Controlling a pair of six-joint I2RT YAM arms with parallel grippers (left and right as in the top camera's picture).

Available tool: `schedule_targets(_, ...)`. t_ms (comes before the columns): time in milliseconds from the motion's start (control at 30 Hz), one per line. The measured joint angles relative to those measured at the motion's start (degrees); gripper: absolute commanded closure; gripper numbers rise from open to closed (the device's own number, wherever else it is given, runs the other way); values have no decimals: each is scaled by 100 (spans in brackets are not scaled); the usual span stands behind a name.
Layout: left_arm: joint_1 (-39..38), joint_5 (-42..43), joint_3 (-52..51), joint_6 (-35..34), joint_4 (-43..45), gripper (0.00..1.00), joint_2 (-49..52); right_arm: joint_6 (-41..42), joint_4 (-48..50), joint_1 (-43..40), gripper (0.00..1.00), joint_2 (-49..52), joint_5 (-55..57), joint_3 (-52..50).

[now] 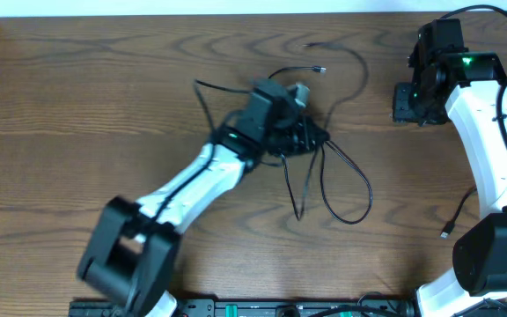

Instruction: Untangle cables

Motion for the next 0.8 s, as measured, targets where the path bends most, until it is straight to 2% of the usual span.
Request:
schedule_targets(100, -142, -173, 0, -22, -146, 83, 404, 0, -2, 0, 53, 0, 2, 0)
schedule_targets(300, -181, -313, -7, 76, -306, 36, 686, 0, -7, 0, 51, 0, 0, 0)
schedule_targets(400, -181, -326, -7, 122, -310, 33, 684, 0, -11, 0, 48, 0, -92, 0)
schedule_targets(467, -181, -332, -7, 173, -313, 26, 684, -17, -13, 0, 46, 0, -308, 0)
schedule_targets(600, -118, -367, -7, 400, -330, 19, 667, -157, -9, 0, 45, 0, -1040, 0)
schedule_targets(800, 442, -758, -7, 758, -363, 9, 144, -240, 28, 2, 45, 0, -1580, 0)
